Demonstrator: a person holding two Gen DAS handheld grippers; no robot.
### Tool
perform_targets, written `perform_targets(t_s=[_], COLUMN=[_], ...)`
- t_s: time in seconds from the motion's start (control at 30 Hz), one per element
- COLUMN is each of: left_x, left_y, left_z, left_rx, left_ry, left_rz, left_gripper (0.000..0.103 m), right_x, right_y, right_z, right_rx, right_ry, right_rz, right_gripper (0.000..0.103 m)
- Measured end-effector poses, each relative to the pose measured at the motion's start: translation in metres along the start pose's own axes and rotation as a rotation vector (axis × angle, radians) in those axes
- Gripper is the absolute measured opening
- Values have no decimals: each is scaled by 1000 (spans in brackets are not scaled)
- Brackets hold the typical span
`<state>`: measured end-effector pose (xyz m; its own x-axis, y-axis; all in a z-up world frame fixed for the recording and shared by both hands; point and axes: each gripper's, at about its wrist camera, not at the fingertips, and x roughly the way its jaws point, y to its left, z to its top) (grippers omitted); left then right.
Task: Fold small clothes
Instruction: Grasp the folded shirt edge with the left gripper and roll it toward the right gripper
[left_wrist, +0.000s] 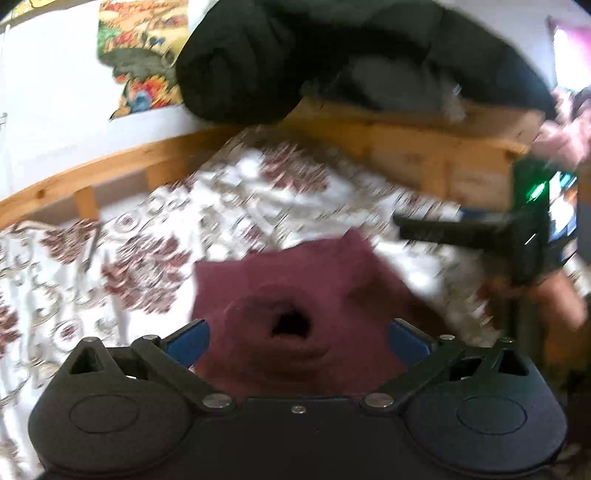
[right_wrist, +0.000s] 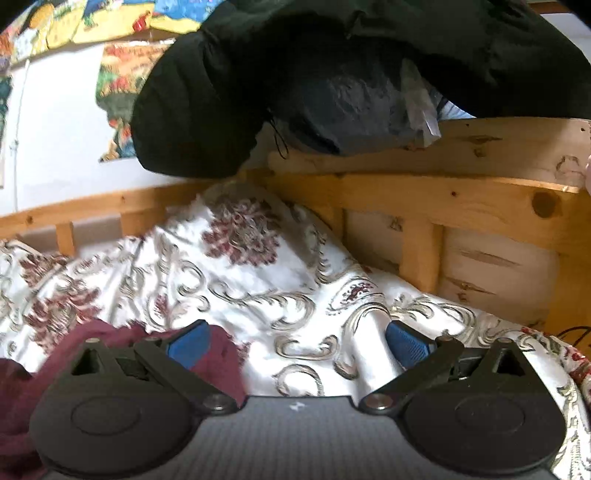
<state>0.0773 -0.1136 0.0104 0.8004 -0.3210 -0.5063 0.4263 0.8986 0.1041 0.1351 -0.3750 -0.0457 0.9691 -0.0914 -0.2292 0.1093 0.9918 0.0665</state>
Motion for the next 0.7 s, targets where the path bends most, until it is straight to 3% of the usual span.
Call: perform_targets(t_s=[0.23,0.33,0.4,0.5,0.6,0.7], left_x=[21,26,27,31,32,35], left_y=[-4,-3,-4,-5,-5,-4], left_z=[-15,-15,-16,-18,-19,-20], left_rx=[95,114,116,127,141,146], left_ry=[130,140,150,166,176,186], left_rz=[99,118,118,129,141,149], left_gripper=[102,102,102,102,102,102], right_x=[-24,-33,-25,7,37,53], right_y=[21,30,33,30,25,21], right_z=[3,6,10,5,-2,-8], right_rx=[-97,-89,-27,188,356,425], right_ry=[-140,-166,-63,161,321,388], right_rz=[42,154,294,508,576,621], right_gripper=[103,103,103,103,103,103])
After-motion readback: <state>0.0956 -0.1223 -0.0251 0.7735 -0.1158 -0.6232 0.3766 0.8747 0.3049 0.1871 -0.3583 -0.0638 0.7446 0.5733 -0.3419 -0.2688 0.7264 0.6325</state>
